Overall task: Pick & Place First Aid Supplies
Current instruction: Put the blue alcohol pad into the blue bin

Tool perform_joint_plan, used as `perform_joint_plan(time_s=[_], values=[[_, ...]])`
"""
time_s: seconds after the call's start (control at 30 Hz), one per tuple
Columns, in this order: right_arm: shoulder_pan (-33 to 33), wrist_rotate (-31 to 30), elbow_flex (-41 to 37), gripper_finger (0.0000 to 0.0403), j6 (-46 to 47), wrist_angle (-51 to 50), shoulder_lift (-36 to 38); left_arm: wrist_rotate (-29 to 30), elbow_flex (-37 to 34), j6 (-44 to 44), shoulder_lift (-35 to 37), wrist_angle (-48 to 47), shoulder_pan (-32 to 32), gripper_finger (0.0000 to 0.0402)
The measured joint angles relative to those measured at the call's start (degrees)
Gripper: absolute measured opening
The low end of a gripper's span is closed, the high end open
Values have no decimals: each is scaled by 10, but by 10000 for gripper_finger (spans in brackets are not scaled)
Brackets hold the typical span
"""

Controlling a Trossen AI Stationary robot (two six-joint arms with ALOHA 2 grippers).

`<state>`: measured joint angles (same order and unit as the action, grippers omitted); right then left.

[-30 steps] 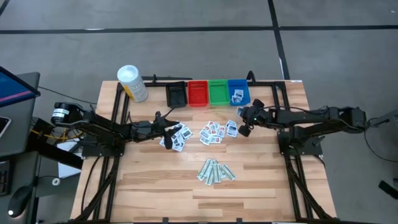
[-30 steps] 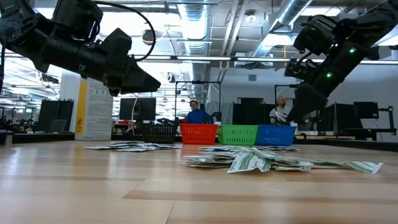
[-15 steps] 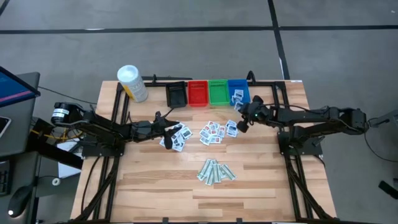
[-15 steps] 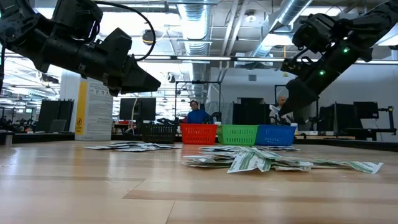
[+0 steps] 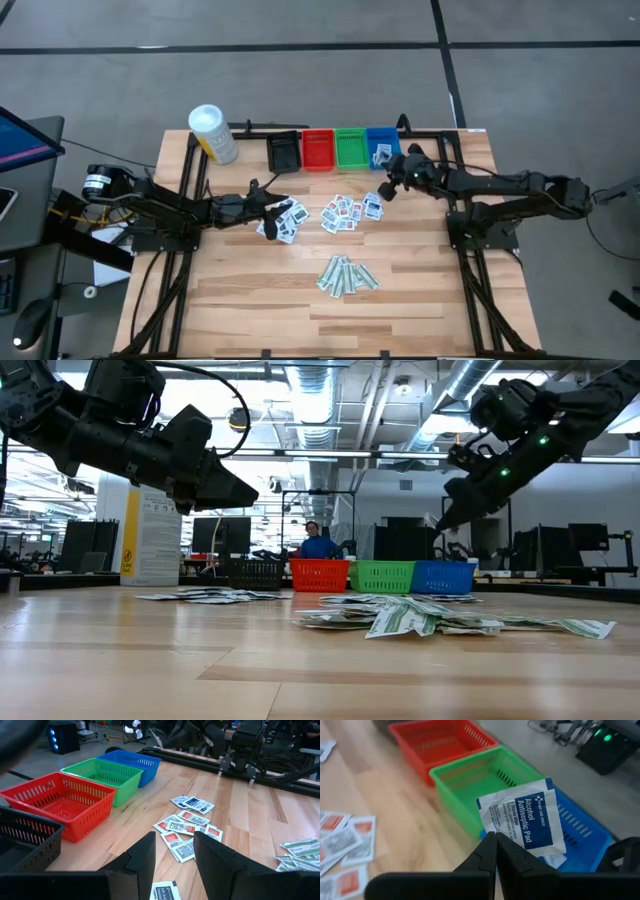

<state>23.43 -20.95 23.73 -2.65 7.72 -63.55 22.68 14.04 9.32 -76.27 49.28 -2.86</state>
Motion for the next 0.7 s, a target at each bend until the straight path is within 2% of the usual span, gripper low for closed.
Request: perform_joint_plan(time_s=[0.43, 0.7], values=[[81, 7, 1, 0, -34, 130, -46, 0, 0, 0, 0, 0, 0, 134], [140, 43, 1, 0, -35, 216, -133, 0, 0, 0, 0, 0, 0, 134]])
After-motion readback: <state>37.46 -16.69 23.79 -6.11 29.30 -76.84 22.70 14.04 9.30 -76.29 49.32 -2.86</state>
